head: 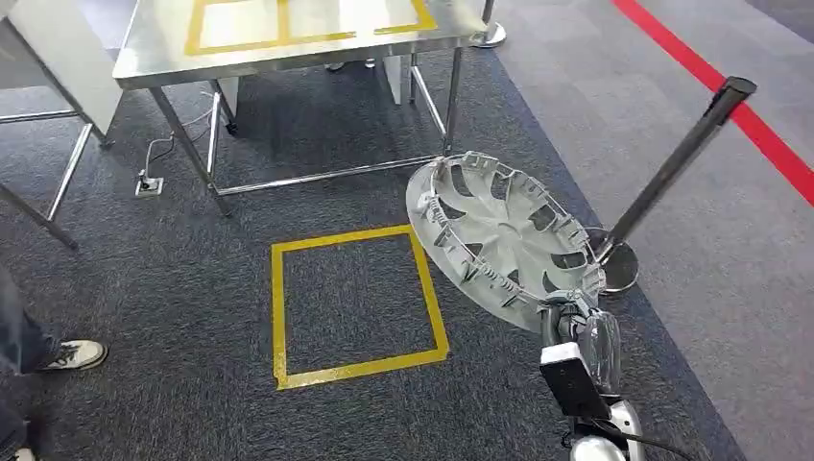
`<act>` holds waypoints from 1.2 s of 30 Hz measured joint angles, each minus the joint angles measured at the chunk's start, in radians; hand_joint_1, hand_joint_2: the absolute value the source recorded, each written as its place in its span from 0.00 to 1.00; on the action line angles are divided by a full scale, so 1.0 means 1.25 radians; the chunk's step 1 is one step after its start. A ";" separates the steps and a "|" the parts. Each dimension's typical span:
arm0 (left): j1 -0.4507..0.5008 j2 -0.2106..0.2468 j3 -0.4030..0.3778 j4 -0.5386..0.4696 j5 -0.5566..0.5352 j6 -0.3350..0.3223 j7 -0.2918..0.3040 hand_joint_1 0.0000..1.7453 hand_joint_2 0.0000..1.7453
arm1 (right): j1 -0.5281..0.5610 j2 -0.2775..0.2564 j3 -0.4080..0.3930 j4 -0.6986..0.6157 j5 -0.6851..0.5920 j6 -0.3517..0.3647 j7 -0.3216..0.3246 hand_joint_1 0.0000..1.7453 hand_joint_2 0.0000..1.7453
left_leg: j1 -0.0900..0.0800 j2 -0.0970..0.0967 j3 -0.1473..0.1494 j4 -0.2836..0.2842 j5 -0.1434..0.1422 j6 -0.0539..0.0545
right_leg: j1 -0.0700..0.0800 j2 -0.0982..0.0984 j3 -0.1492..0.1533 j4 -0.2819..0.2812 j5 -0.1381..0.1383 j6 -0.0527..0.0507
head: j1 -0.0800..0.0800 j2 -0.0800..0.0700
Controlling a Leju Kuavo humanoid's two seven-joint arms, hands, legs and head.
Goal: Take the parts from the cabinet and place them on the table.
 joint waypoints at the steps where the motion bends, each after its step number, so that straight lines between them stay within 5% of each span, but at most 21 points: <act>1: 0.000 0.000 0.000 0.001 0.000 -0.001 0.004 0.00 0.00 | 0.001 0.000 0.000 0.000 0.001 0.001 0.000 1.00 1.00 | 0.000 -0.013 0.000 0.000 0.000 0.000 | 0.000 0.001 -0.019 0.022 0.005 0.000 | 0.000 0.000; 4: 0.001 -0.001 0.000 0.001 -0.001 -0.006 0.005 0.00 0.00 | 0.005 0.000 0.000 0.000 0.006 0.001 -0.001 1.00 1.00 | 0.003 -0.051 0.004 0.003 -0.002 -0.004 | -0.003 0.011 0.038 -0.134 0.109 -0.004 | 0.002 0.000; 5: 0.001 -0.002 0.000 0.001 -0.001 -0.006 0.005 0.00 0.00 | 0.004 0.000 0.000 0.000 0.009 0.001 -0.001 1.00 1.00 | 0.004 -0.062 0.004 0.006 -0.005 -0.008 | -0.006 0.037 0.069 -0.210 0.143 -0.003 | 0.002 0.000; 6: 0.000 -0.002 0.000 0.001 -0.001 -0.006 0.005 0.00 0.00 | 0.005 0.000 0.001 0.000 0.010 0.002 0.000 1.00 1.00 | -0.001 -0.070 0.000 0.011 -0.008 -0.014 | -0.005 0.054 0.077 -0.225 0.129 -0.004 | 0.002 0.000; 10: 0.005 -0.002 0.001 0.002 -0.003 -0.005 0.005 0.00 0.00 | 0.007 0.000 0.002 -0.002 0.007 0.007 -0.004 1.00 1.00 | 0.004 -0.092 -0.007 0.007 -0.006 -0.028 | -0.002 0.029 0.079 -0.226 0.134 -0.027 | 0.001 0.000; 12: 0.006 -0.002 0.002 0.002 -0.003 -0.002 0.005 0.00 0.00 | 0.006 0.002 0.003 -0.005 -0.010 0.012 -0.014 1.00 1.00 | -0.002 -0.022 -0.027 0.043 -0.031 -0.035 | -0.006 0.012 0.079 -0.228 0.135 -0.038 | -0.008 0.000; 13: 0.004 -0.002 0.002 0.002 -0.005 -0.001 0.005 0.00 0.00 | 0.007 0.002 0.003 -0.005 -0.022 0.015 -0.020 1.00 1.00 | 0.000 0.000 -0.056 0.104 -0.064 -0.039 | -0.005 0.003 0.079 -0.228 0.134 -0.040 | -0.012 0.000; 15: 0.003 -0.003 0.003 0.002 -0.006 -0.001 0.005 0.00 0.00 | 0.006 0.002 0.002 -0.007 -0.041 0.022 -0.038 1.00 1.00 | 0.003 0.012 -0.125 0.242 -0.119 -0.042 | -0.004 -0.016 0.078 -0.227 0.133 -0.042 | -0.013 0.000; 16: 0.004 -0.003 0.003 0.002 -0.007 -0.001 0.005 0.00 0.00 | 0.004 0.003 0.004 -0.009 -0.049 0.027 -0.046 1.00 1.00 | 0.004 0.013 -0.144 0.277 -0.123 -0.043 | -0.004 -0.026 0.078 -0.227 0.132 -0.042 | -0.013 0.000; 17: 0.005 -0.003 0.004 0.002 -0.008 -0.001 0.005 0.00 0.00 | 0.000 0.003 0.007 -0.011 -0.055 0.030 -0.053 1.00 1.00 | 0.004 0.014 -0.142 0.267 -0.107 -0.043 | -0.003 -0.035 0.079 -0.227 0.131 -0.042 | -0.013 0.000; 19: 0.004 -0.003 0.005 0.002 -0.013 -0.001 0.005 0.00 0.00 | -0.013 0.004 0.016 -0.020 -0.071 0.035 -0.066 1.00 1.00 | 0.002 0.025 -0.080 0.141 -0.040 -0.037 | -0.002 -0.053 0.083 -0.227 0.128 -0.040 | -0.013 0.000; 20: 0.004 -0.003 0.005 0.002 -0.016 -0.001 0.005 0.00 0.00 | -0.021 0.006 0.019 -0.029 -0.078 0.035 -0.074 1.00 1.00 | -0.001 0.049 -0.036 0.060 -0.010 -0.030 | -0.001 -0.061 0.087 -0.227 0.126 -0.038 | -0.013 0.000; 21: 0.002 -0.003 0.005 0.002 -0.017 -0.001 0.005 0.00 0.00 | -0.030 0.007 0.020 -0.037 -0.085 0.035 -0.080 1.00 1.00 | -0.010 0.101 -0.010 0.012 -0.011 -0.022 | 0.002 -0.068 0.090 -0.227 0.123 -0.034 | -0.013 0.000; 25: -0.002 -0.002 0.005 0.002 -0.027 -0.001 0.005 0.00 0.00 | -0.084 0.010 0.026 -0.067 -0.106 0.026 -0.097 1.00 1.00 | -0.015 0.060 -0.016 0.011 -0.010 -0.014 | 0.006 -0.104 0.101 -0.234 0.117 -0.018 | -0.013 0.000; 26: -0.002 -0.002 0.005 0.001 -0.030 -0.002 0.005 0.00 0.00 | -0.102 0.010 0.029 -0.071 -0.109 0.025 -0.097 1.00 1.00 | -0.003 0.050 -0.003 0.003 -0.003 -0.007 | 0.004 -0.098 0.099 -0.231 0.111 -0.011 | -0.013 0.000; 28: -0.004 -0.002 0.005 0.001 -0.032 -0.004 0.005 0.00 0.00 | -0.138 0.008 0.032 -0.072 -0.128 0.020 -0.096 1.00 1.00 | -0.001 0.038 -0.003 0.003 0.000 -0.001 | 0.002 -0.023 0.075 -0.161 0.068 -0.007 | -0.007 0.000; 30: -0.006 -0.004 0.005 0.001 -0.034 -0.007 0.003 0.00 0.00 | -0.171 0.003 0.032 -0.071 -0.159 0.013 -0.088 1.00 1.00 | -0.001 0.017 -0.005 0.003 0.001 0.001 | 0.002 -0.001 0.002 -0.019 0.013 -0.003 | 0.000 0.000; 31: -0.006 -0.005 0.005 0.002 -0.034 -0.007 0.001 0.00 0.00 | -0.186 0.000 0.033 -0.069 -0.169 0.013 -0.085 1.00 1.00 | -0.001 0.009 -0.005 0.003 0.001 0.001 | 0.002 0.001 -0.027 0.029 0.006 -0.003 | 0.000 0.000; 33: -0.006 -0.005 0.005 0.002 -0.038 -0.009 -0.003 0.00 0.00 | -0.213 -0.007 0.035 -0.063 -0.179 0.013 -0.076 1.00 1.00 | 0.000 -0.005 -0.002 0.004 0.000 0.000 | 0.002 0.002 -0.023 -0.010 0.053 -0.005 | 0.001 0.000; 35: -0.006 -0.005 0.005 0.001 -0.047 -0.013 -0.005 0.00 0.00 | -0.236 -0.013 0.037 -0.062 -0.192 0.007 -0.074 1.00 1.00 | 0.003 -0.016 0.001 0.007 -0.004 -0.005 | 0.000 0.002 0.037 -0.160 0.136 -0.006 | 0.002 0.000; 36: -0.006 -0.005 0.005 0.002 -0.050 -0.013 -0.006 0.00 0.00 | -0.246 -0.016 0.038 -0.061 -0.201 0.002 -0.075 1.00 1.00 | 0.003 -0.020 -0.001 0.010 -0.007 -0.010 | -0.002 0.005 0.057 -0.216 0.152 -0.005 | 0.003 0.000</act>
